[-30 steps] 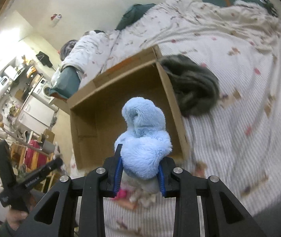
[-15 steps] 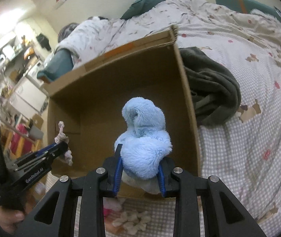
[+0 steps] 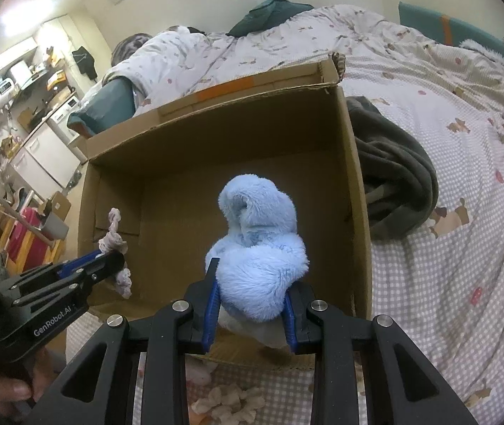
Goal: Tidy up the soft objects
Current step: 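Carry both items into the box and open both tools to release them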
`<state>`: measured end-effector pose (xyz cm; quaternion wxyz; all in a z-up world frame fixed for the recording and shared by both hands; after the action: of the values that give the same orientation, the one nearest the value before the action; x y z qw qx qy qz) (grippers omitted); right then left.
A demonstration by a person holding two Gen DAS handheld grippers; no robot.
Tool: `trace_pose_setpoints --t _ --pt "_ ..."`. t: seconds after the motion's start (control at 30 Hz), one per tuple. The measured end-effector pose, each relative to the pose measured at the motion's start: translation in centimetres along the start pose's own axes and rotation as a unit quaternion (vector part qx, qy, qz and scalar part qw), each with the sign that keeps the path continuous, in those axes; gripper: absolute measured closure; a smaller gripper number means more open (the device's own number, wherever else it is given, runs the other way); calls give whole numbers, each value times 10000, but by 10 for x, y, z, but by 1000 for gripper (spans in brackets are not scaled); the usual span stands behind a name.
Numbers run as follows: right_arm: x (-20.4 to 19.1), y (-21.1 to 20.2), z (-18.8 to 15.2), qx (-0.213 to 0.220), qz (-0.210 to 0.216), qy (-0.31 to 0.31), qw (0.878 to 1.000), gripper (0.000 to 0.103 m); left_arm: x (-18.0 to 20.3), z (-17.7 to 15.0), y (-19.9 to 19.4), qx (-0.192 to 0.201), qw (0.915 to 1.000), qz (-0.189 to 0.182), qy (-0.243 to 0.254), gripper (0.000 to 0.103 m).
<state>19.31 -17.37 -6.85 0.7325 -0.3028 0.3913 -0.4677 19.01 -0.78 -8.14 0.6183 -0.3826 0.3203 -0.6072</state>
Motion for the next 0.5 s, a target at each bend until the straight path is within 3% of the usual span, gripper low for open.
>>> trace_pose_setpoints --t 0.2,0.3,0.37,0.4,0.43,0.5 --pt "-2 2 -2 -29 -82 -113 9999 71 -5 1 -1 33 9999 98 -39 84" --pt "-3 4 -3 -32 -149 -134 9998 71 -3 -1 1 -60 10000 29 -26 71" --pt "-4 4 -4 -49 -153 -133 9998 70 -2 0 -1 -32 10000 -9 -27 51" --pt "-4 4 -3 -47 -146 -123 9998 69 -2 0 -3 17 10000 -4 -30 47" --pt "-4 4 -3 -35 -135 -119 9998 66 -2 1 -5 82 10000 12 -34 41" --pt "-5 1 -1 30 -106 -107 9999 47 -1 3 -6 126 9999 3 -32 38"
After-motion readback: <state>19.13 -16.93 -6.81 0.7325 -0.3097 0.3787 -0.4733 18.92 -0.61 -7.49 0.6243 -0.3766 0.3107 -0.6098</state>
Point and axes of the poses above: each gripper's, at about its wrist camera, not at the fingertips, and y roughly the way its jaws point, x to its right, z to its top, the point moved 8 cm from there along y, roughly the way its jaws point, and after that the axes turned 4 degrees about -x, right-handed, at the moved point
